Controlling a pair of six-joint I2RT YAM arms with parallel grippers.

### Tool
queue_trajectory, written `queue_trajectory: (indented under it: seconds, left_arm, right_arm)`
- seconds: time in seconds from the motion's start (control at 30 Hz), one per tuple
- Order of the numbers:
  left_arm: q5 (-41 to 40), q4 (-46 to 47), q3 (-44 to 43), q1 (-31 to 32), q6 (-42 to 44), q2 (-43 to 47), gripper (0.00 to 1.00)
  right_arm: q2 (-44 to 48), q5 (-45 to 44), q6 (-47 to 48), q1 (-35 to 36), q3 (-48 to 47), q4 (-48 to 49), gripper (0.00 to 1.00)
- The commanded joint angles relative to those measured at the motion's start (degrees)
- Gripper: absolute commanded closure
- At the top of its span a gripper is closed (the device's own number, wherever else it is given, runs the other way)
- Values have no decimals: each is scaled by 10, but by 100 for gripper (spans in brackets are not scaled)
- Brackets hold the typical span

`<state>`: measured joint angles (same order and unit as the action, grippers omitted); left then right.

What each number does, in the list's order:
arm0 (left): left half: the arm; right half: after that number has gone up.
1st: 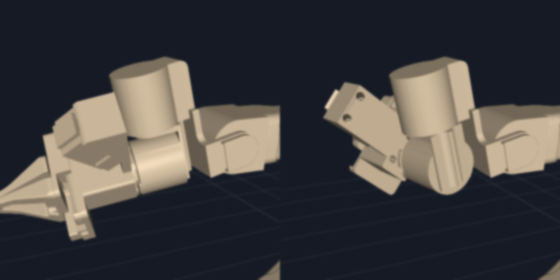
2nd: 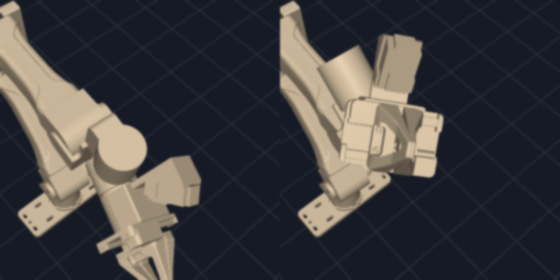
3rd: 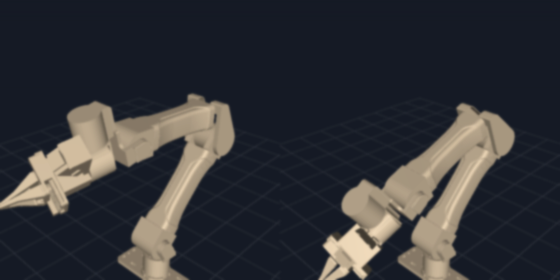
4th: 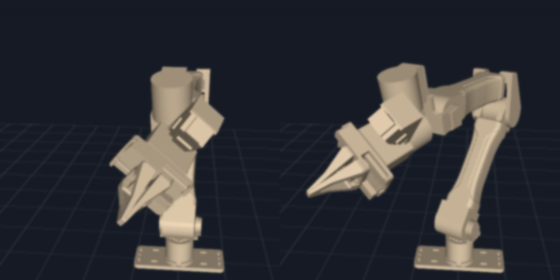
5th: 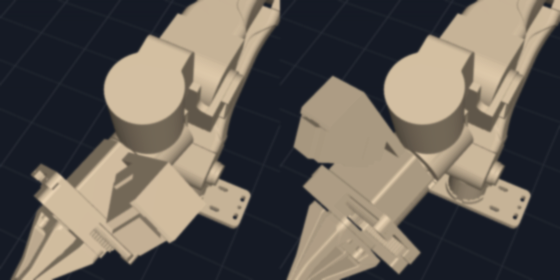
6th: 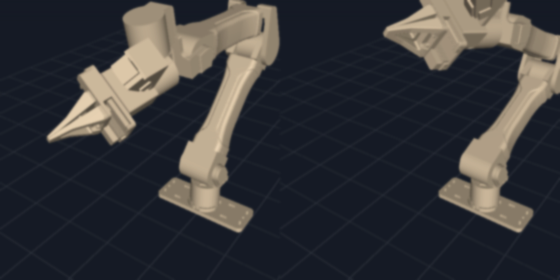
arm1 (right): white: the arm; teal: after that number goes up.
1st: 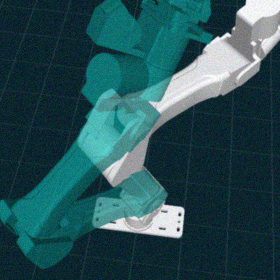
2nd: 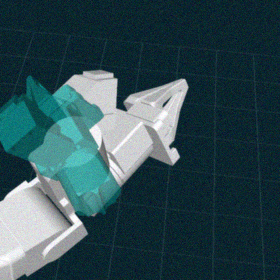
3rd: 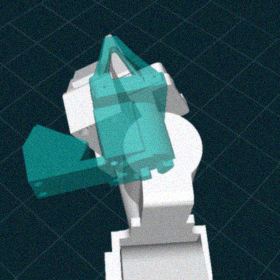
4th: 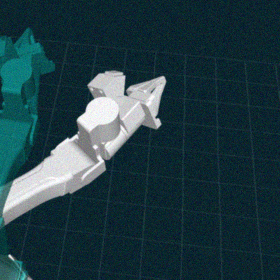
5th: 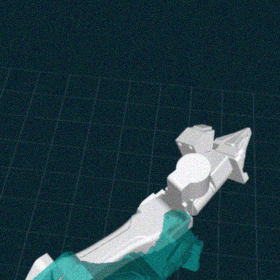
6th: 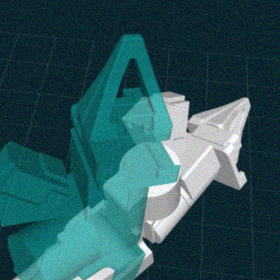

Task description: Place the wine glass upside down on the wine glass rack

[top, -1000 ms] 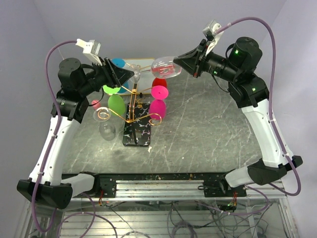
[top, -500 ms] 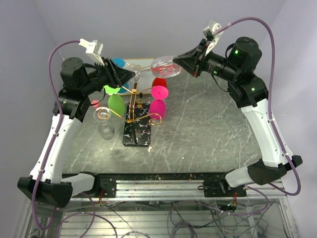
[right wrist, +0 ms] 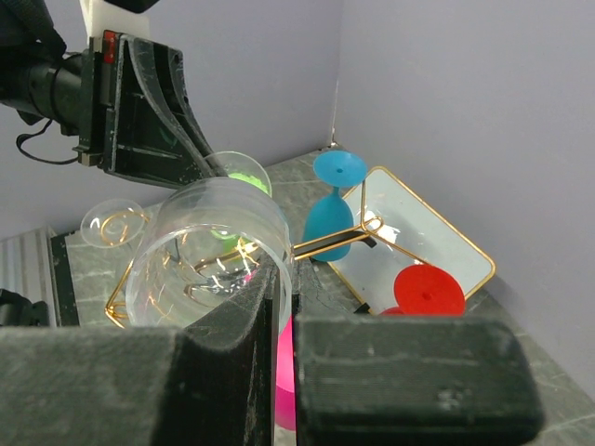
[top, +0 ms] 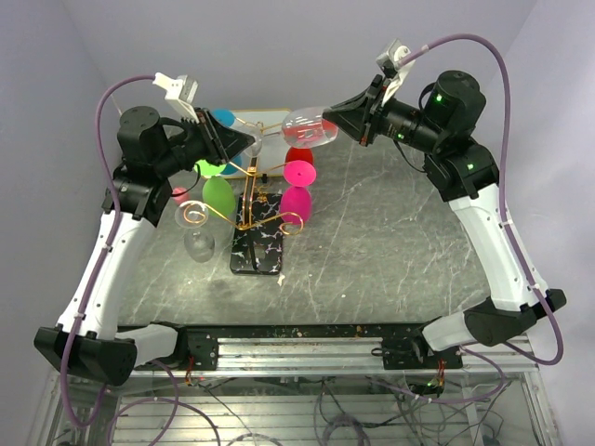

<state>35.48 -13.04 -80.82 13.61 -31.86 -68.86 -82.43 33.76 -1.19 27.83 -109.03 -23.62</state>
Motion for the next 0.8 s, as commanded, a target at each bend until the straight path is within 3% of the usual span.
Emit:
queue_trajectory:
  seconds: [0.0, 0.13, 0.23, 0.77]
  left_arm:
    - [24, 16, -1, 5, -10, -4, 78]
    - [4, 10, 5, 5, -17, 7, 93]
    - [-22, -3, 4, 4, -12, 18, 93]
    - [-73, -25, 5, -26, -4, 52, 93]
  right_arm:
    - [13, 8, 2, 2, 5, 36, 100]
    - [17, 7, 9, 2, 16, 37, 100]
    - [18, 9, 21, 2, 19, 32, 100]
    - [46, 0, 75, 2, 43, 3, 43]
